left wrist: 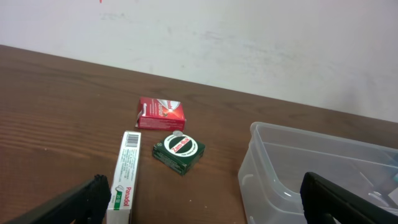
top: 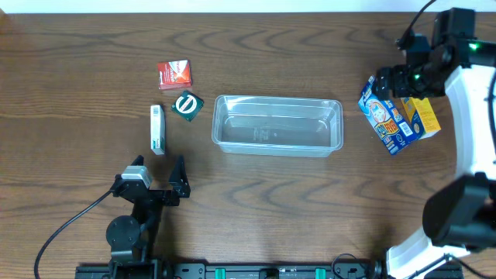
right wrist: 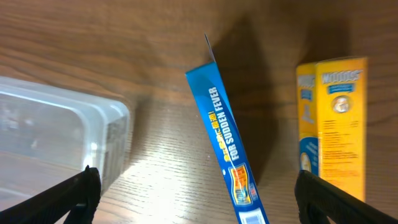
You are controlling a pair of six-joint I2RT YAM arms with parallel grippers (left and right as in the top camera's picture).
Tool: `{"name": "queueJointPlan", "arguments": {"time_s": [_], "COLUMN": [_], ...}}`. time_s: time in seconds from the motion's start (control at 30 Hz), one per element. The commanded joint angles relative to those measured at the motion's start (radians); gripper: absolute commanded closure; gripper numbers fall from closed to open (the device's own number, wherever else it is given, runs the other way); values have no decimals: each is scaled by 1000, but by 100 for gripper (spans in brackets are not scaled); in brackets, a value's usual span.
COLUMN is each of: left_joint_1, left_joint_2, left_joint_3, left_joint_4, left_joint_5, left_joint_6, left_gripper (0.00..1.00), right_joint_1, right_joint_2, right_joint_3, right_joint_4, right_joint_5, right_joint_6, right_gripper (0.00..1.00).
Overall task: Pack container
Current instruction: 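Move the right gripper over the blue KOOL FEVER box, then close the right gripper on the blue box and lift it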
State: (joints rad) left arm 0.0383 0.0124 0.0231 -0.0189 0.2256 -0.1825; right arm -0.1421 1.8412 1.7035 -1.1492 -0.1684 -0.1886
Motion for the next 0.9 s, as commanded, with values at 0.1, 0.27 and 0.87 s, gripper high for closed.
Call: {"name": "queueJointPlan", "arguments": {"time_s": [0.1,0.27,0.87], "left_joint_1": [4,4,5], "left_joint_2": [-2,-2,-2], "left_joint_3": [-19,-19,-19], "left_joint_4": [-32,-32,-32], "left_joint_5": [6,6,6], "left_joint_6": [10,10,10], "left_gripper": [2,2,2], "right_joint_1": [-10,-18,-19], "right_joint_2": [81,119,140], "right_joint_3": [-11,-11,-50], "right_joint_4": [-15,-27,-39], "right_joint_5": [16,35,135], "right_joint_6": [-14,-15,-71], "right_gripper": [7,12,21]}}
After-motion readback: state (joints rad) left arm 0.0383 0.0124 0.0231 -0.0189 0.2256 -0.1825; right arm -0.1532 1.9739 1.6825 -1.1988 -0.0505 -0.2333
